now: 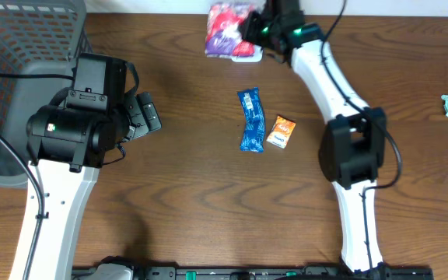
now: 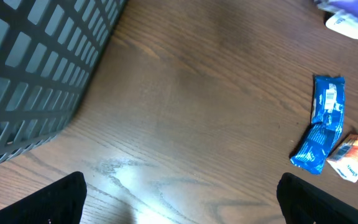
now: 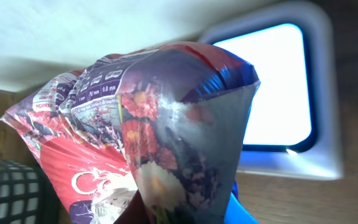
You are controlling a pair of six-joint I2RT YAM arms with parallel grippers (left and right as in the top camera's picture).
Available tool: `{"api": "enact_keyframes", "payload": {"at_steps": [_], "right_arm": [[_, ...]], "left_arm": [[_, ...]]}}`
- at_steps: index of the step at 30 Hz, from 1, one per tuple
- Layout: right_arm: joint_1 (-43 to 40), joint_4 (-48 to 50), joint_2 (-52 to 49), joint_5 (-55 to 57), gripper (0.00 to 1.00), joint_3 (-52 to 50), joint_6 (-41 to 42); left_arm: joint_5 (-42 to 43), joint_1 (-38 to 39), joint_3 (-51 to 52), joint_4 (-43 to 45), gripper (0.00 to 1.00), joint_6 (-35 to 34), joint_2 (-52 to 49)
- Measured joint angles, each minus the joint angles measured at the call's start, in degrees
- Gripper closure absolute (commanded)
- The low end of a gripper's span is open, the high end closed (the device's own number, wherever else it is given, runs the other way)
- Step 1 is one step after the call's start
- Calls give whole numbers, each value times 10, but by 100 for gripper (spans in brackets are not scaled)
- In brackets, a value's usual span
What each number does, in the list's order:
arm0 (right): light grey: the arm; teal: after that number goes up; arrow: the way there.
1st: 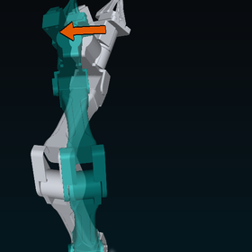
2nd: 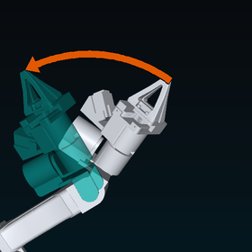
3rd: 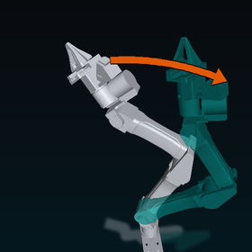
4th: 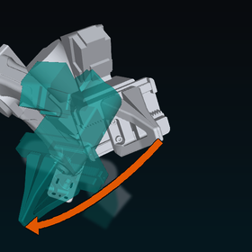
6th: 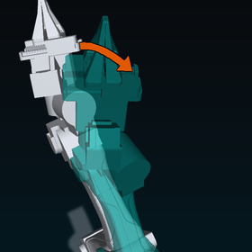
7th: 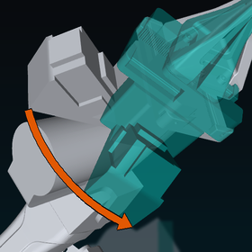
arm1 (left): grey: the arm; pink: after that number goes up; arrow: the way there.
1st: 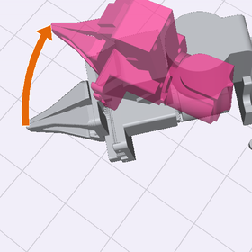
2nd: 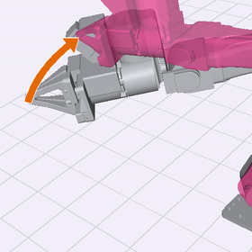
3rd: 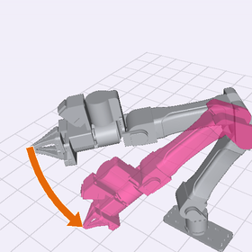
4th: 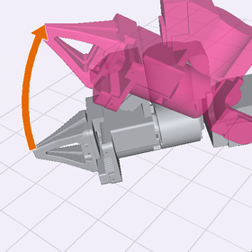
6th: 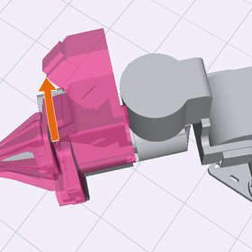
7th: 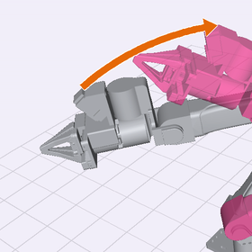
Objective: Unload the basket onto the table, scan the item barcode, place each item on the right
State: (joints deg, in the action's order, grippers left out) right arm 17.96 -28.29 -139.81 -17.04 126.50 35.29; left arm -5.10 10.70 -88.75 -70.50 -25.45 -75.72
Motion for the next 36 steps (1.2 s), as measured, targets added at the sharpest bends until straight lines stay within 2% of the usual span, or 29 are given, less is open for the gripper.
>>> {"api": "enact_keyframes", "payload": {"at_steps": [15, 25, 30, 36], "right_arm": [[-45, 6, -14, 3, 99, 1, 14], [-83, -64, 10, 11, 99, 1, 0], [-138, -110, 79, 38, 99, 1, -8], [-262, -187, 162, 56, 99, 8, -39]], "left_arm": [[0, 0, 0, 0, 2, 0, 0], [0, 0, 0, 0, 2, 0, 0], [0, 0, 0, 0, 2, 0, 0], [0, 0, 0, 0, 2, 0, 0]]}}
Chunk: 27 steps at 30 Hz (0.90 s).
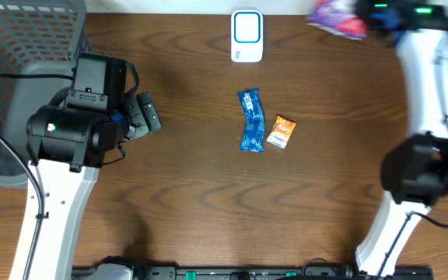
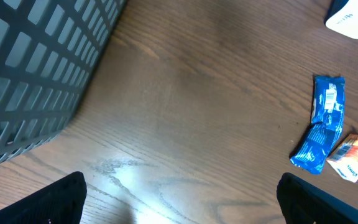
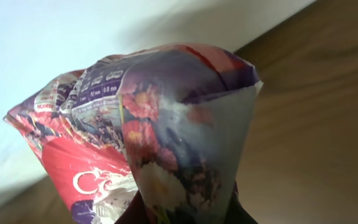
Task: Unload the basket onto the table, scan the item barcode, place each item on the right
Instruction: 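Carry the purple pack to the far right and release it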
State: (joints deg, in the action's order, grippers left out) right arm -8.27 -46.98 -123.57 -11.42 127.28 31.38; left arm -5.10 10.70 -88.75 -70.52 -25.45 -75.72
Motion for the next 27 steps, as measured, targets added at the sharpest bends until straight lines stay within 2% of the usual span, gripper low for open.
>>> {"api": "enact_keyframes", "payload": {"at_steps": [7, 19, 20, 21, 23, 25, 26, 27], "right_arm": [[-99, -117, -8, 90, 99, 1, -56], [-170, -118, -86, 127, 97, 0, -113], [-174, -111, -96, 128, 94, 0, -115], [-178, -103, -106, 129, 83, 0, -115], [-185, -90, -120, 131, 52, 0, -114], [-190, -84, -129, 134, 33, -1, -114], [-192, -83, -129, 135, 27, -3, -111], [-194, -85, -129, 137, 25, -3, -109]], "left_arm": [[0, 0, 0, 0, 2, 0, 0], [0, 0, 0, 0, 2, 0, 0], [0, 0, 0, 0, 2, 0, 0], [0, 0, 0, 0, 2, 0, 0], [0, 0, 0, 0, 2, 0, 0], [0, 0, 0, 0, 2, 0, 0], [0, 0, 0, 0, 2, 0, 0], [0, 0, 0, 0, 2, 0, 0]]}}
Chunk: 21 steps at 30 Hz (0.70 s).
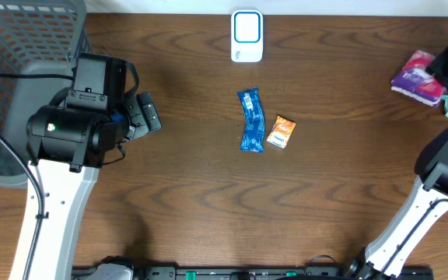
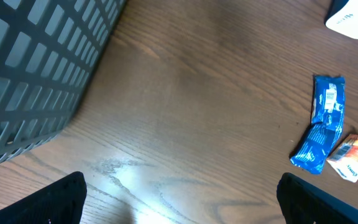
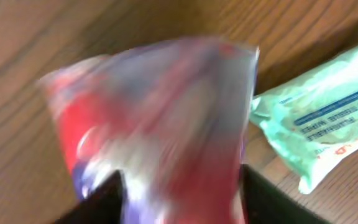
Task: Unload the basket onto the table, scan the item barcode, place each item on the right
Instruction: 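Carry the purple pack to the far right and release it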
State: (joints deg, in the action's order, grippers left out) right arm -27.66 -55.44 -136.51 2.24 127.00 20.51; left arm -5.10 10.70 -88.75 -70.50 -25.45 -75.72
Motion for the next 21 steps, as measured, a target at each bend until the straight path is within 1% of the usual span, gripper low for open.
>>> {"api": "enact_keyframes", "payload": {"at_steps": [7, 11, 14, 16, 19, 21], "right_arm": [[-2, -22, 5, 19, 24, 0, 17], [22, -33, 29, 28, 23, 0, 22], [55, -42, 59, 16, 18, 0, 17], [85, -57, 81, -18, 13, 0, -3], [137, -105, 102, -96, 1, 2, -51], [171, -156, 104, -137, 1, 3, -80]], "left_arm": [[0, 0, 0, 0, 2, 0, 0], [0, 0, 0, 0, 2, 0, 0], [0, 0, 0, 0, 2, 0, 0], [0, 0, 0, 0, 2, 0, 0], [0, 0, 0, 0, 2, 0, 0], [0, 0, 0, 0, 2, 0, 0]]}}
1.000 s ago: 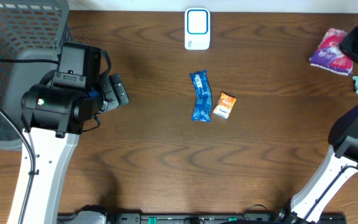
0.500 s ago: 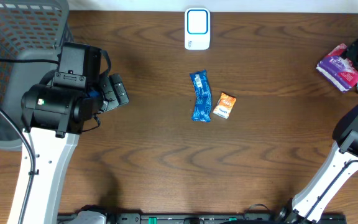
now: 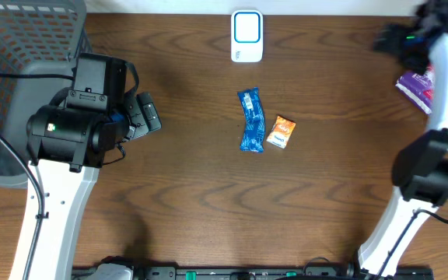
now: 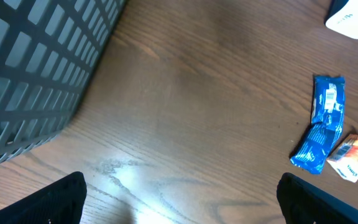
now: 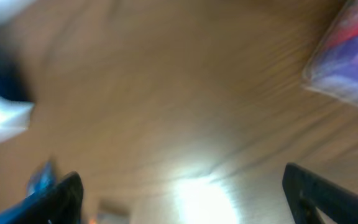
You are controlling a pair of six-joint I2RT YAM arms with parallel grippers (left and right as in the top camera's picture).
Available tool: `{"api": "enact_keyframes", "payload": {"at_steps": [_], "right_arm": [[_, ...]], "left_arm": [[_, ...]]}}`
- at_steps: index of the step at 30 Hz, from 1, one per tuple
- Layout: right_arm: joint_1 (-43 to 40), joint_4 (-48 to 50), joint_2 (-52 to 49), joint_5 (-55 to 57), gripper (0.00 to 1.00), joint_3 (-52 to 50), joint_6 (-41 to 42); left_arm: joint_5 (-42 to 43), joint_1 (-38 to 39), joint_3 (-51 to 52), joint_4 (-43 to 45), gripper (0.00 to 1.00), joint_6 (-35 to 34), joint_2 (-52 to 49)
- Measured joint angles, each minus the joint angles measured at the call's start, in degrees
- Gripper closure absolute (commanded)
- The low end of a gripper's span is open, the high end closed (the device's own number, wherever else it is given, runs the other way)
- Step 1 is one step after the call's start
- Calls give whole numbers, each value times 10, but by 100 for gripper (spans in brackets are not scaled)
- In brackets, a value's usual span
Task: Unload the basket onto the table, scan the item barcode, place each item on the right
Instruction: 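Carry the purple pack to the far right and release it, then move the right gripper left and grasp the orange pack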
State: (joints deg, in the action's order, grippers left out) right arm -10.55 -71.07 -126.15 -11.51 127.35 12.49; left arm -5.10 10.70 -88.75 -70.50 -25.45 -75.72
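Observation:
The white scanner point(image 3: 246, 35) with its blue-rimmed window lies at the far middle of the table. A purple and red flowered packet point(image 3: 416, 84) lies on the wood at the right; it shows blurred in the right wrist view point(image 5: 350, 55). My right gripper point(image 3: 399, 40) hovers just left of it and farther back, open and empty point(image 5: 182, 196). A blue wrapper point(image 3: 251, 120) and a small orange packet point(image 3: 281, 132) lie mid-table. My left gripper point(image 3: 145, 115) is open over bare wood point(image 4: 179, 202), well left of them.
A grey mesh basket point(image 3: 22, 70) fills the far left corner and shows in the left wrist view point(image 4: 36, 74). The blue wrapper point(image 4: 323, 124) and orange packet point(image 4: 352, 158) lie right of the left gripper. The right arm stands along the right edge.
My right gripper has let go of the flowered packet, which now lies on the table at the right. The gripper is open and has moved left and toward the far edge. The left arm is unchanged.
My right gripper first held the flowered packet over the scanner. Then it held the packet at the far right corner, then low by a green packet at the right edge. Now the packet lies there and the gripper is open. The left arm stayed put throughout.

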Motion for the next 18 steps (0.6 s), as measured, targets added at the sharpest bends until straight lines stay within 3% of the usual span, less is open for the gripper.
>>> {"api": "enact_keyframes", "payload": {"at_steps": [4, 8, 18], "right_arm": [[73, -108, -5, -46, 1, -6, -55], [131, -151, -5, -63, 1, -38, -102], [219, -112, -6, -67, 1, -186, -110]], "left_arm": [[0, 0, 0, 0, 2, 0, 0], [0, 0, 0, 0, 2, 0, 0], [0, 0, 0, 0, 2, 0, 0]]}}
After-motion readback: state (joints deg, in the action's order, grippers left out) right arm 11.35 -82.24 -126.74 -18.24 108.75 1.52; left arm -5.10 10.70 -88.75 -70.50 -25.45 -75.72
